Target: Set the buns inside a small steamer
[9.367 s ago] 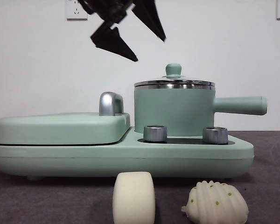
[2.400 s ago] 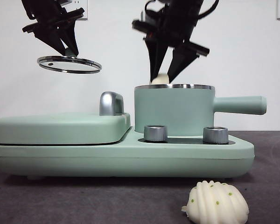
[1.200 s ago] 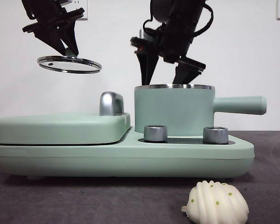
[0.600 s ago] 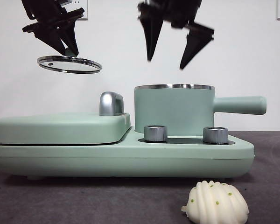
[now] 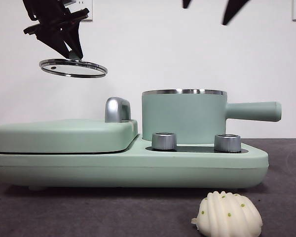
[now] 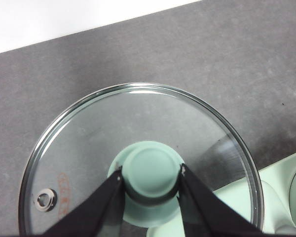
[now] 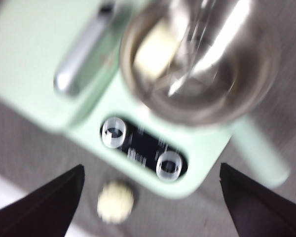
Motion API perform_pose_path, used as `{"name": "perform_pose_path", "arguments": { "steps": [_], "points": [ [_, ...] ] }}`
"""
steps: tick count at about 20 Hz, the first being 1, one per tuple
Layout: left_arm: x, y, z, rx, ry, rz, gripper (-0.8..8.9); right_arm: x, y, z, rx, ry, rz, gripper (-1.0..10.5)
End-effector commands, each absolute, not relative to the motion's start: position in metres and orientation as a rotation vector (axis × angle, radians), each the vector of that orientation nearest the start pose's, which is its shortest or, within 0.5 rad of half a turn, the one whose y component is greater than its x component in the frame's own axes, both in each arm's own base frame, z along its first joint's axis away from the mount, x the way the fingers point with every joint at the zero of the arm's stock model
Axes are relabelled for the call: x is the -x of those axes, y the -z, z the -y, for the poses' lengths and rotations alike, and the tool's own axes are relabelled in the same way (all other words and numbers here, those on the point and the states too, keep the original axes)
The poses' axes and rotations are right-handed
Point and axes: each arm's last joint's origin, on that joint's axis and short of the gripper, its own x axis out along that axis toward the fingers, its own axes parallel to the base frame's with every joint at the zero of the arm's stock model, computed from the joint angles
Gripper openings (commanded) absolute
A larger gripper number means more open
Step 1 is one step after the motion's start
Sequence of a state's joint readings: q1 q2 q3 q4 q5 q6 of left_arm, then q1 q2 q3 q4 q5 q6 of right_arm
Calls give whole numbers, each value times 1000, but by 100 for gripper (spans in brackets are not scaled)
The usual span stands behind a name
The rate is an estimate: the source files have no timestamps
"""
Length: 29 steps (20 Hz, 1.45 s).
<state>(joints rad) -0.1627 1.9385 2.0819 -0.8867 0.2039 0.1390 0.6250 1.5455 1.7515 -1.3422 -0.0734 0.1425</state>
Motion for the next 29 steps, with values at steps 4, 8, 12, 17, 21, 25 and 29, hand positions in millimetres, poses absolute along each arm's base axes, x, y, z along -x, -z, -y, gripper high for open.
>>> {"name": "perform_pose_path", "arguments": {
  "steps": [4,8,12,17,21,25,29],
  "points": [
    [-416,-388,75,-119,406,-674,46,-177,-308,-181,232,-503,-1335,437],
    [-416,-388,75,-119,406,-676,46,-156,-255,-198,256,-515,-1351,437],
    [-415,-388,78,-121,413,-680,46,-145,-221,-212,265,-522,-1367,437],
    [-414,-388,83,-125,424,-679,46,-149,-196,-218,306,-488,-1404,437],
    [-414,-388,84,-126,428,-679,46,-152,-182,-223,330,-471,-1445,437],
    [-414,-388,85,-126,428,-679,46,-154,-174,-226,350,-486,-1465,373],
    [-414,-388,85,-126,428,-679,46,-158,-170,-224,347,-473,-1492,291]
  ]
}}
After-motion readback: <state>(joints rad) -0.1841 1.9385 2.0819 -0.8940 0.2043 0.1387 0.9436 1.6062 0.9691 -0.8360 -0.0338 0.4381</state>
